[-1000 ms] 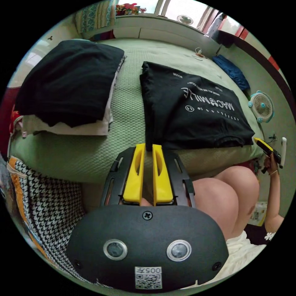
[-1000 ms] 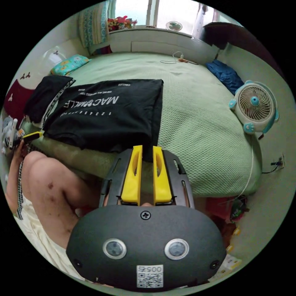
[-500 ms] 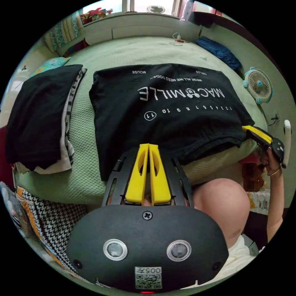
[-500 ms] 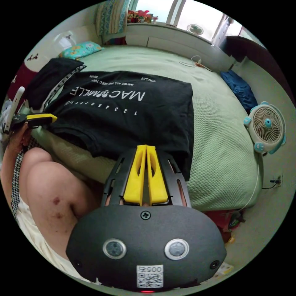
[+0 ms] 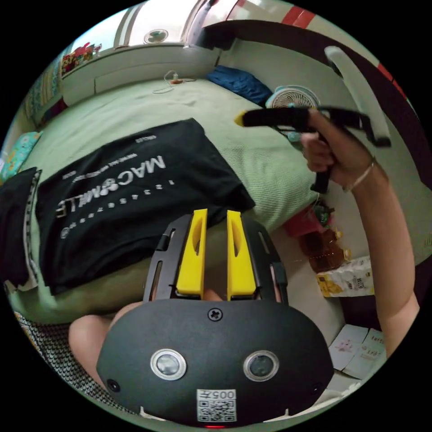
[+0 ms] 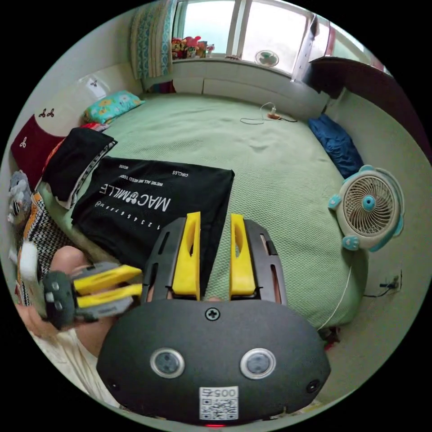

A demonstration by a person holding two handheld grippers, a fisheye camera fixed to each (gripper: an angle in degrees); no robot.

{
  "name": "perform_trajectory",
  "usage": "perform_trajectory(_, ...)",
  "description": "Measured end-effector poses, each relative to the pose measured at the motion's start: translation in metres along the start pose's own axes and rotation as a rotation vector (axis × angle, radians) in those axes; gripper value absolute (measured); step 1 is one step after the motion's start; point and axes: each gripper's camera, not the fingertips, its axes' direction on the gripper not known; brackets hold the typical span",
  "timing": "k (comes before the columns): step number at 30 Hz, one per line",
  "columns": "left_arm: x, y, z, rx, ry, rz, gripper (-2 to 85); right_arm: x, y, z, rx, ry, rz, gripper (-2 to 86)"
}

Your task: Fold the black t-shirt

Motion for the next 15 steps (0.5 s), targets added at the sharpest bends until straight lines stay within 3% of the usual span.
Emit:
perform_trajectory(7, 0.017, -0.027, 0.047, -0.019, 0.004, -0.074, 14.6, 0.026, -0.07, 0.082, -0.093, -0.106, 0.064, 11.2)
perform_trajectory(15, 0.013, -0.034, 0.064, -0.018, -0.056, -0.145, 7.0, 0.035, -0.122, 0.156, -0.192, -0.091, 0.1, 11.7)
